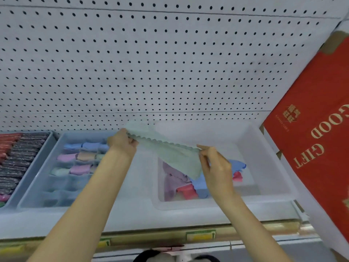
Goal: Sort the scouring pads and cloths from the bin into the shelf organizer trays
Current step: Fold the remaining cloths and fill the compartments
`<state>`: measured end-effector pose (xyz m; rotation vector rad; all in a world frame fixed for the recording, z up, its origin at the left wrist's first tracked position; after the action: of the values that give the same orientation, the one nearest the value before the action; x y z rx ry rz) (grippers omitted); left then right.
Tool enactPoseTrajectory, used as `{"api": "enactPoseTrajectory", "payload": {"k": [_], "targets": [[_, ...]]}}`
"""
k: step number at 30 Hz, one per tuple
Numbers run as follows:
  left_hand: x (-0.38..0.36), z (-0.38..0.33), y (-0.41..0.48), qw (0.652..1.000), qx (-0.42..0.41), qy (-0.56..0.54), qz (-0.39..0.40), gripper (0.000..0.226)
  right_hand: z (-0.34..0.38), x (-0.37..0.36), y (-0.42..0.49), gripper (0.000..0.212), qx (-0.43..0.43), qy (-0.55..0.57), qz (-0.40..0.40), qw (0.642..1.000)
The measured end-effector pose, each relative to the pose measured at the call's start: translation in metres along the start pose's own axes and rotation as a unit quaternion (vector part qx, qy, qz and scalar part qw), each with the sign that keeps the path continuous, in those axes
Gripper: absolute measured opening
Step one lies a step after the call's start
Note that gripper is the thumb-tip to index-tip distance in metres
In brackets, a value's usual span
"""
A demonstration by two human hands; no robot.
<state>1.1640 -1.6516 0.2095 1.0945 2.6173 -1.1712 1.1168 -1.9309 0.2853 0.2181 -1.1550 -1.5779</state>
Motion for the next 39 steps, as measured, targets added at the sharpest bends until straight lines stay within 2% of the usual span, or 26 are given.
{"api": "enactPoseTrajectory", "payload": {"k": [2,5,10,13,15,18,21,23,26,30,32,34,36,39], "targets": [[0.021,0.030,0.011,1.000,0.027,0.001,-0.002,0.020,-0.008,-0.002,-0.006,0.012,-0.005,-0.054,0.027,0.998],[0.049,0.059,0.013,0.999,0.044,0.018,-0.026,0.016,-0.011,-0.005,-0.016,0.019,0.030,-0.123,0.078,0.989],[0.080,0.070,0.019,0.997,0.035,0.013,-0.069,0.024,-0.016,-0.038,-0.059,0.061,0.038,-0.077,0.224,0.971],[0.090,0.069,0.019,0.996,0.046,0.015,-0.077,0.017,-0.007,-0.046,-0.064,0.040,0.065,-0.106,0.252,0.960],[0.093,0.069,0.021,0.996,0.053,0.013,-0.067,0.021,-0.010,-0.051,-0.057,0.040,0.045,-0.132,0.259,0.956],[0.099,0.067,0.024,0.997,0.044,0.026,-0.057,0.016,-0.023,-0.063,-0.046,0.035,-0.002,-0.104,0.260,0.960],[0.104,0.064,0.021,0.998,0.026,0.027,-0.055,0.029,-0.031,-0.075,-0.036,0.022,-0.041,-0.069,0.249,0.965],[0.105,0.060,0.019,0.998,0.012,0.022,-0.057,0.031,-0.035,-0.093,-0.040,0.027,-0.032,-0.070,0.298,0.951],[0.104,0.055,0.020,0.999,-0.010,0.016,-0.047,0.023,-0.041,-0.122,-0.053,0.040,0.012,-0.073,0.403,0.912],[0.103,0.052,0.021,0.999,-0.030,0.011,-0.025,0.022,-0.039,-0.146,-0.062,0.034,0.048,-0.024,0.488,0.871],[0.104,0.052,0.021,0.999,-0.035,0.006,-0.029,0.023,-0.044,-0.156,-0.071,0.025,-0.010,0.018,0.522,0.853],[0.106,0.053,0.022,0.999,-0.033,-0.002,-0.038,0.023,-0.054,-0.164,-0.083,0.022,-0.132,0.084,0.547,0.822],[0.107,0.054,0.022,0.999,-0.035,-0.007,-0.038,0.024,-0.062,-0.166,-0.090,0.025,-0.268,0.176,0.538,0.779],[0.105,0.053,0.020,0.999,-0.042,-0.015,-0.031,0.025,-0.069,-0.170,-0.084,0.019,-0.384,0.293,0.499,0.719]]}}
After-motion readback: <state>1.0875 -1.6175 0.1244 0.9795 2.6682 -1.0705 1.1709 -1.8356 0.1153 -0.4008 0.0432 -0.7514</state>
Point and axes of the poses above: each hand's wrist, its own y-axis towards the middle knuckle, its own x-axis out of the back of the hand, z = x × y, the point moved 9 cm from there along y, towards the middle knuckle, and after that the axes turned 8 degrees about y, right-handed, at the moved point
